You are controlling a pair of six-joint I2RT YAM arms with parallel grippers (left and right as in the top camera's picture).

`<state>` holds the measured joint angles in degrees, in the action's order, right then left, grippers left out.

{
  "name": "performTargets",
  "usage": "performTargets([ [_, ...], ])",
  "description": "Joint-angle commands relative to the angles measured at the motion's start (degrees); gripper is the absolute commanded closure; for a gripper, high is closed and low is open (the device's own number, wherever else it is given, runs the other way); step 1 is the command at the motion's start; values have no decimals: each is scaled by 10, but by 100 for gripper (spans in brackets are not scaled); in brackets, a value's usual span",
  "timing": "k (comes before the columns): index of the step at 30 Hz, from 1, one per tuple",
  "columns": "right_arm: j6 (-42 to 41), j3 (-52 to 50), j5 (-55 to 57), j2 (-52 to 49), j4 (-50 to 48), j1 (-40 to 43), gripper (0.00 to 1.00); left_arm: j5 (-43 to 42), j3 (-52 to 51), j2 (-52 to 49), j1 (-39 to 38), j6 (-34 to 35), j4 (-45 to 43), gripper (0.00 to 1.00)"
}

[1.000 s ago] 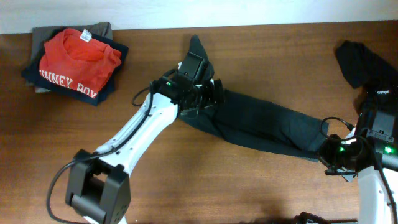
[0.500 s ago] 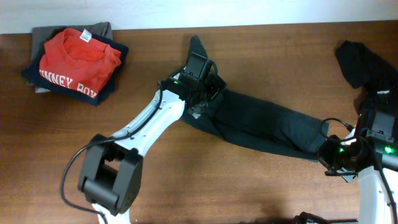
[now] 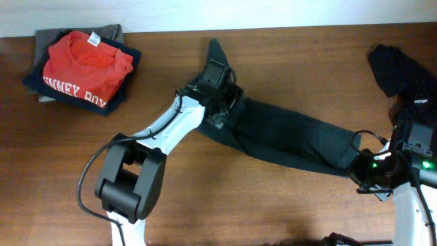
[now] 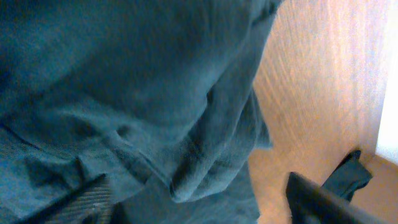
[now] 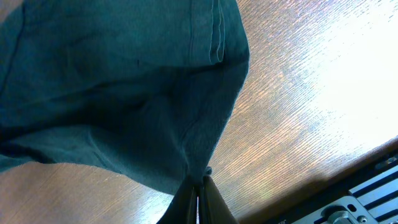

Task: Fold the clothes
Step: 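Grasp the garment's left end with the left gripper, right gripper holding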

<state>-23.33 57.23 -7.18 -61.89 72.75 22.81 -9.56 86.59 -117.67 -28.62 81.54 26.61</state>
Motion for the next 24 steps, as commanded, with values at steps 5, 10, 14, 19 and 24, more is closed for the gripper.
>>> performTargets([
  [5, 6, 12, -3, 0, -1, -2, 96, 3, 6, -5, 14, 3, -1, 29],
  [10, 6, 12, -3, 0, -1, -2, 96, -2, 6, -7, 11, 2, 1, 27],
  [14, 6, 12, -3, 0, -2, -3, 96, -44, 6, -10, 7, 15, 0, 28],
  [19, 6, 12, -3, 0, -2, -2, 96, -56, 6, -17, -4, 84, 7, 28],
  [24, 6, 12, -3, 0, 2, -2, 96, -57, 6, -43, -13, 132, 9, 27],
])
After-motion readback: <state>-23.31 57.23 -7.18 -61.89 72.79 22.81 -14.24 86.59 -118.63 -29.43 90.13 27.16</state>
